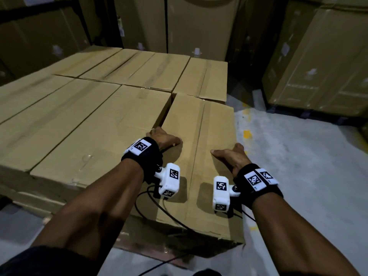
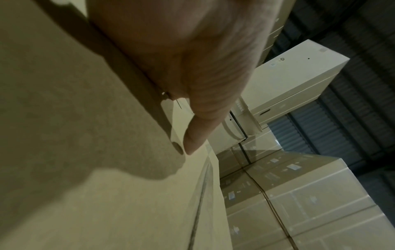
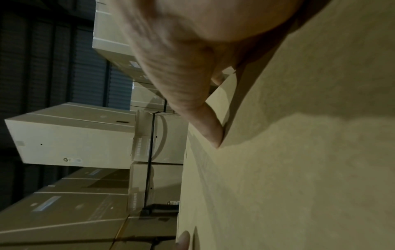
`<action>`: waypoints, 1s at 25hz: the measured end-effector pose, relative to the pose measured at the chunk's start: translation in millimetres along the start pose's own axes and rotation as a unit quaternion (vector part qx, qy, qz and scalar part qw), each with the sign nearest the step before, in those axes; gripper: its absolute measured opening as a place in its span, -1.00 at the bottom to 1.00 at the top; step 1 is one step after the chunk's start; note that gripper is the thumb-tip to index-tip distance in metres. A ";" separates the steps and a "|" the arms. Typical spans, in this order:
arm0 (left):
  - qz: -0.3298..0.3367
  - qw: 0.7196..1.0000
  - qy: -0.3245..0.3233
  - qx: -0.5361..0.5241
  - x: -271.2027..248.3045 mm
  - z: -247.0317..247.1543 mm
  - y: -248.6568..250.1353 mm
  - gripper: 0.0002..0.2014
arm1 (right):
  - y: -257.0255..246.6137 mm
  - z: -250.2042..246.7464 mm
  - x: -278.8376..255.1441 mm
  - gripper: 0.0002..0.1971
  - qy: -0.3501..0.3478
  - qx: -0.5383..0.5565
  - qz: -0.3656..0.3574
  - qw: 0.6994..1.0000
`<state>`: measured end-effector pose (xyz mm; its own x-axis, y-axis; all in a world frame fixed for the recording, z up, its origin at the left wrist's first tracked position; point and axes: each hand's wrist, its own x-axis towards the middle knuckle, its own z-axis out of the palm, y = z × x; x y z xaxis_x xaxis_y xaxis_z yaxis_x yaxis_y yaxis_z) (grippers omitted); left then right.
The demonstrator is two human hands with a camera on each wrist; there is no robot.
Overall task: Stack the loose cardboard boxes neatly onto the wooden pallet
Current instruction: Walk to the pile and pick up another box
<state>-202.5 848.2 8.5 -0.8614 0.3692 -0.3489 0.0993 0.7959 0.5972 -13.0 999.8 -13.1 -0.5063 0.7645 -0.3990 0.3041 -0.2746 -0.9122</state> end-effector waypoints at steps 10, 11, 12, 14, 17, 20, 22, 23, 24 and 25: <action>0.015 0.998 -0.016 0.054 44.2 -0.8 -9.5 0.01 | 9.1 31.4 35.9 0.11 0.031 -0.004 0.022 0.999; 0.013 0.998 -0.018 0.054 47.1 -0.8 -11.1 0.00 | 12.7 32.3 39.0 0.13 0.035 -0.006 0.018 0.999; 0.012 0.998 -0.019 0.056 49.0 -0.3 -12.0 0.00 | 15.9 33.1 42.9 0.15 0.039 -0.007 0.016 0.999; 0.012 0.997 -0.017 0.073 51.5 0.3 -14.2 -0.01 | 16.9 36.4 44.0 0.27 0.040 -0.020 0.017 0.999; 0.024 0.996 0.015 0.090 49.4 3.1 -17.1 -0.05 | 22.8 42.6 51.1 0.35 0.044 -0.033 0.020 0.998; 0.041 0.995 0.055 0.078 45.1 7.0 -25.3 -0.08 | 8.6 53.1 29.8 0.34 0.041 -0.073 0.031 0.996; 0.059 0.990 0.043 0.119 44.2 9.5 -29.7 -0.08 | 0.7 57.0 20.8 0.20 0.045 -0.107 0.042 0.992; 0.066 0.987 0.033 0.143 43.9 10.7 -31.0 -0.09 | 0.5 57.5 21.8 0.13 0.048 -0.121 0.049 0.990; 0.069 0.985 0.025 0.158 43.9 10.6 -32.0 -0.09 | 1.6 58.2 24.5 0.09 0.049 -0.133 0.057 0.988; 0.069 0.984 0.017 0.166 42.8 10.6 -32.1 -0.08 | 3.5 58.2 27.7 0.08 0.051 -0.142 0.060 0.987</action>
<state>-237.3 843.6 -33.3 -0.8441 0.4729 -0.2527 0.3687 0.8542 0.3667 -72.9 986.0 -32.7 -0.3732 0.7959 -0.4768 0.5779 -0.2026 -0.7905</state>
